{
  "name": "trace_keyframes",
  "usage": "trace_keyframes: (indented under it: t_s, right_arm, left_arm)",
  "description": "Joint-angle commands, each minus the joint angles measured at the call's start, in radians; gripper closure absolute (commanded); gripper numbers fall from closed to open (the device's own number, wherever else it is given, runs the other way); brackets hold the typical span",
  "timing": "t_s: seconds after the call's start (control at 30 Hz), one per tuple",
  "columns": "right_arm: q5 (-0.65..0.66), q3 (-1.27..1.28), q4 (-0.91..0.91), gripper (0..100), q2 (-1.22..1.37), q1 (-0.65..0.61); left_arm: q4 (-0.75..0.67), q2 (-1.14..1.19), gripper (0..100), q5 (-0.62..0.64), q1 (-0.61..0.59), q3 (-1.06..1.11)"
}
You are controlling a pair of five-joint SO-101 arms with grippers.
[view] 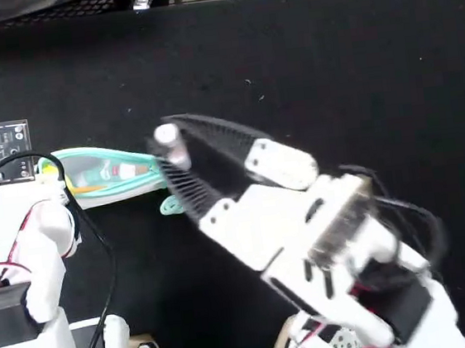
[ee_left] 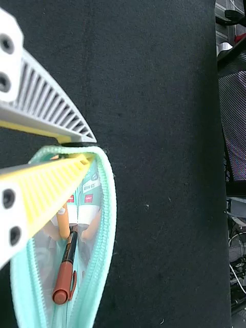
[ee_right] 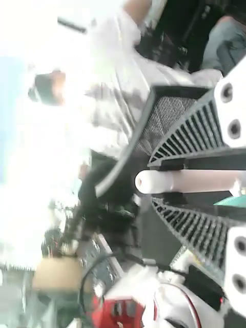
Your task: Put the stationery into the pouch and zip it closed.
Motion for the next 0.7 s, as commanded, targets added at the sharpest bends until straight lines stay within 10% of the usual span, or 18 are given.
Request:
trace_keyframes:
  t_s: [0.0,0.67]
  right_arm:
    - [-0.046,-0.051,-0.043,98.6,0.065,-0.028]
    - [-0.126,-0.004,-0.276,98.6,0.193,-0.018]
  left_arm:
    - [0.006,0.029,97,-0.006,0.021,0.111]
    - [0.006,0.029,97,-0.008,0.021,0.111]
